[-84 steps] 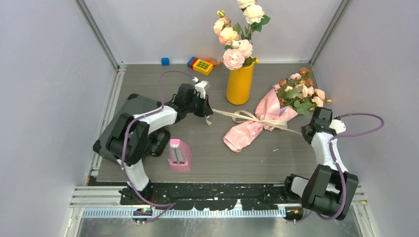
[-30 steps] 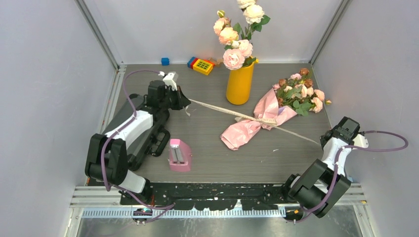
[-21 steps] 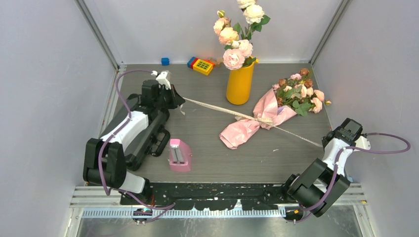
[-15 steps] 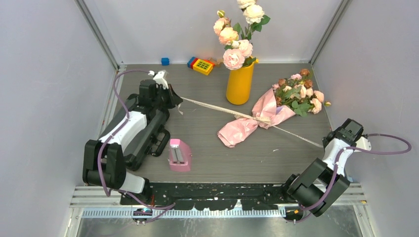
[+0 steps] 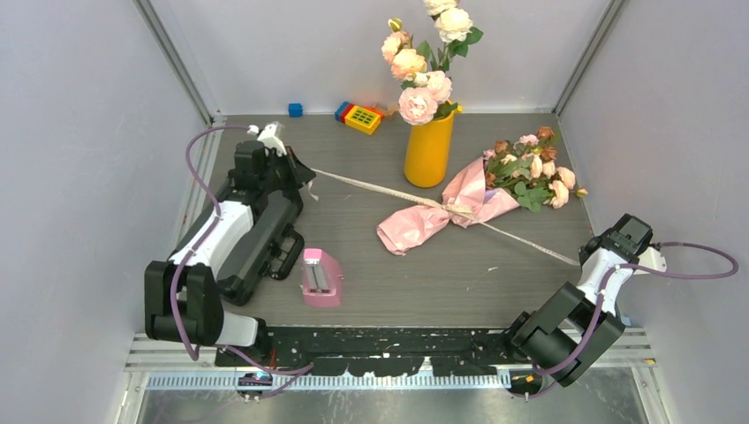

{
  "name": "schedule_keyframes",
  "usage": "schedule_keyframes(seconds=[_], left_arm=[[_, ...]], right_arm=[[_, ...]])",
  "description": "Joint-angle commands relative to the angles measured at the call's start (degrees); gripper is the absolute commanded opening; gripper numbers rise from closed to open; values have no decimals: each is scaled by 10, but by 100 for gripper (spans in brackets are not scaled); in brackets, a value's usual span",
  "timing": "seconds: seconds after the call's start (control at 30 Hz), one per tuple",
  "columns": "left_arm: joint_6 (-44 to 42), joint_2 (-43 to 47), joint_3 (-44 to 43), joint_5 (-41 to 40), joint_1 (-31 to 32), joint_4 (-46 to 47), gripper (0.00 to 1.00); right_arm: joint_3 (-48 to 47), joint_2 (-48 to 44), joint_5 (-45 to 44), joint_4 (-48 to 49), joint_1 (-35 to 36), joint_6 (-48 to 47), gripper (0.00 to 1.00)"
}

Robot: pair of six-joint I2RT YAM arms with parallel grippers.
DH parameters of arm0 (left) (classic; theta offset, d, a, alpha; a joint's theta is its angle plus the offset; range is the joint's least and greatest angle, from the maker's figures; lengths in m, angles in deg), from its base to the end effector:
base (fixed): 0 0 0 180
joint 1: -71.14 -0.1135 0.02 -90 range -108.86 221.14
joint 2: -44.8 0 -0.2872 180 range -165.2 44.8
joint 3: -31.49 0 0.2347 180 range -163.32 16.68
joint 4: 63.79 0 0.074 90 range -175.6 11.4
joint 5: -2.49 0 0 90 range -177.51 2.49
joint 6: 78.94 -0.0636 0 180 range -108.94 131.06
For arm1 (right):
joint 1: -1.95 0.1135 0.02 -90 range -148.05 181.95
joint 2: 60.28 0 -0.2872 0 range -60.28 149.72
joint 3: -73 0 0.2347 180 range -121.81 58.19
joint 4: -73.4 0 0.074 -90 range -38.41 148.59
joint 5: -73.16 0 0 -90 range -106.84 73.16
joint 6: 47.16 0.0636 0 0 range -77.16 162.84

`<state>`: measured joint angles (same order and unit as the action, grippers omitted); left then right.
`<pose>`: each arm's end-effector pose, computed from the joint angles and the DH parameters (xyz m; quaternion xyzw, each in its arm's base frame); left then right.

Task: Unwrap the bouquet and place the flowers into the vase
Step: Untie the ribbon from the wrapping paper.

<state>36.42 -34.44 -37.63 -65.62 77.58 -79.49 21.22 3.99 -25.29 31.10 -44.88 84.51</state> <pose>0.3125 -0.0591 0.2965 -0.0372 0.8371 -0.2976 0.4576 0.1323 -0.1547 0.2096 0.6793 0.6653 -0.0837 0.2982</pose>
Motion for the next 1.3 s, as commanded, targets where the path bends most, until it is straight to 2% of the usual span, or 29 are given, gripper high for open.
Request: schedule_keyframes(seconds=[0.0,0.7,1.27], left_arm=[[11,29,-17,5,-16,-5,0],[-1,47,-76,14,-62,-67,0],[-8,38,-113,22,-138,-91,0]], right_arm=[[-16,-1,-16,8,-9,-6,0],[-13,4,-24,8,-27,0,0],[-11,2,-44,0,-35,5,0]])
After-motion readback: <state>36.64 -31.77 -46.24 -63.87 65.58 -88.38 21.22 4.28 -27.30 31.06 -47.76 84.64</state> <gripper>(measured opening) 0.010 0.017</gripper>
